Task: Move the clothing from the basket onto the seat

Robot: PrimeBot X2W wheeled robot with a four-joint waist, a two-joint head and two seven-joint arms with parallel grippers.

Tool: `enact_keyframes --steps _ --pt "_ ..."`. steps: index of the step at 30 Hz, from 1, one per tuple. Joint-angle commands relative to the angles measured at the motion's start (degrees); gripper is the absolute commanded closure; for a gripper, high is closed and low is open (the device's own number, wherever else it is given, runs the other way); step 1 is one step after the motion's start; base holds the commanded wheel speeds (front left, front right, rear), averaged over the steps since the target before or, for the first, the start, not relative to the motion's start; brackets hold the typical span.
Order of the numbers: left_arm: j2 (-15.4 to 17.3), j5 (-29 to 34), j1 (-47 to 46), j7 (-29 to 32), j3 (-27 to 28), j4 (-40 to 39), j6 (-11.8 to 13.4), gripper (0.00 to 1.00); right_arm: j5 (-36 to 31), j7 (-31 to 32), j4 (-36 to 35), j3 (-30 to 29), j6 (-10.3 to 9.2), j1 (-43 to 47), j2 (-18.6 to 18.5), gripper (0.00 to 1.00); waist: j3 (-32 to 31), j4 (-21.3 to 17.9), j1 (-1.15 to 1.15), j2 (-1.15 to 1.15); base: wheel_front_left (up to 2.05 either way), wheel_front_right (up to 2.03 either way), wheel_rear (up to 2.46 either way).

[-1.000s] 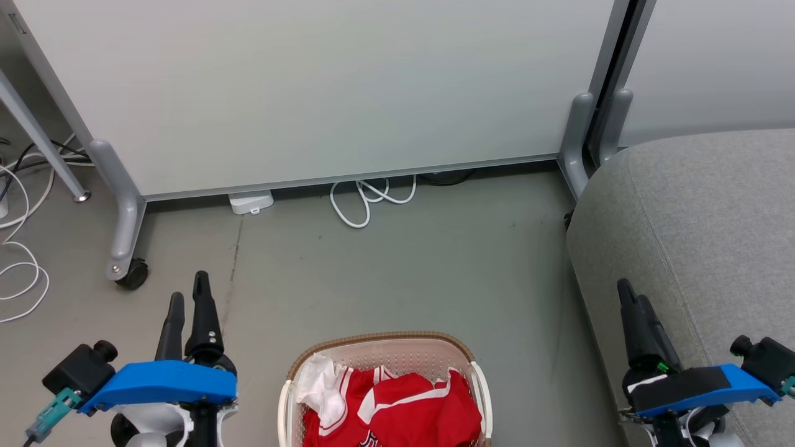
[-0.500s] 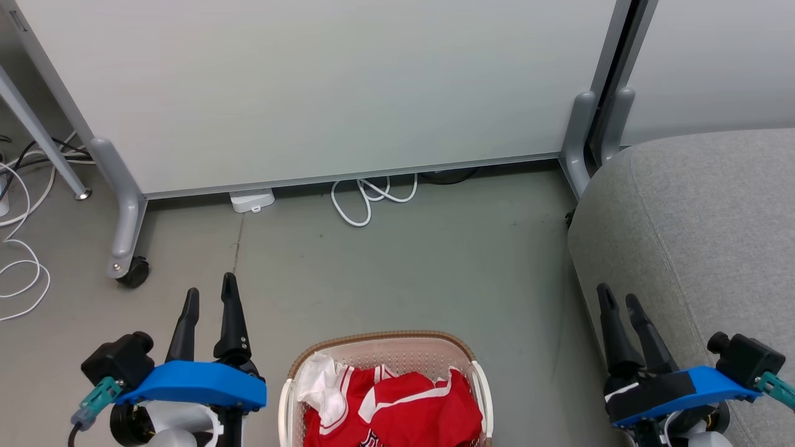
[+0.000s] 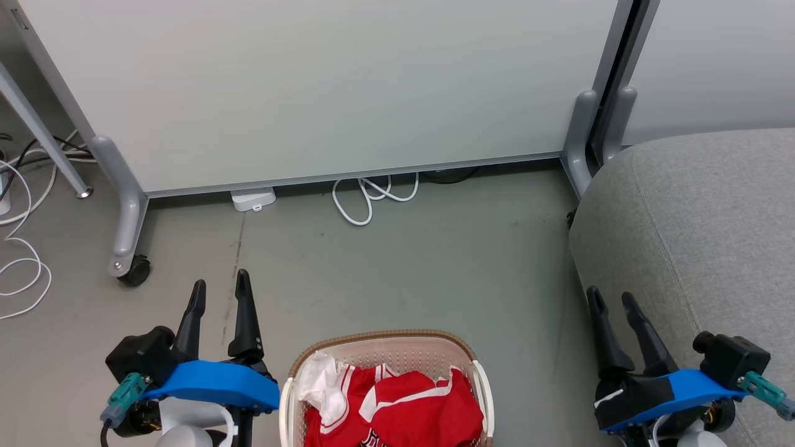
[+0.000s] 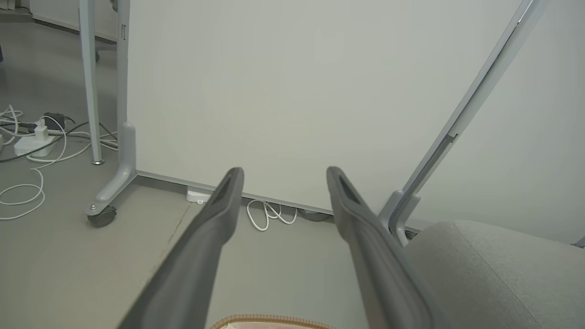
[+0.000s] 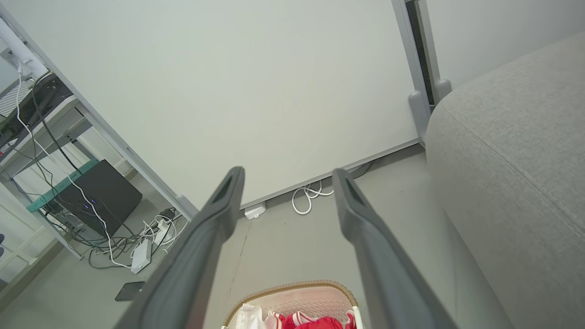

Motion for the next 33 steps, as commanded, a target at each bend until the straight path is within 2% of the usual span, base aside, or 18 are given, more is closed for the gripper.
enact_keyframes --steps 1,14,33 --pt "0.5 2.1 -1.3 -0.7 -0.6 -0.3 0.5 0.0 -2.2 -0.7 -0.2 0.2 0.11 -1.2 -0.4 0.0 0.0 0.1 0.0 0.0 0.0 0.0 0.0" --pt "0.7 8.4 -1.2 -2.3 -1.4 0.2 0.6 0.0 -8.7 -2.4 -0.6 0.6 0.12 -0.9 -0.4 0.0 0.0 0.1 0.0 0.0 0.0 0.0 0.0" --pt "0.0 17.1 -0.8 -4.7 -1.9 1.2 -0.4 0.0 -17.7 -4.7 -0.8 1.7 0.13 -0.4 -0.5 0.0 -0.1 0.4 0.0 0.0 0.0 0.0 0.0"
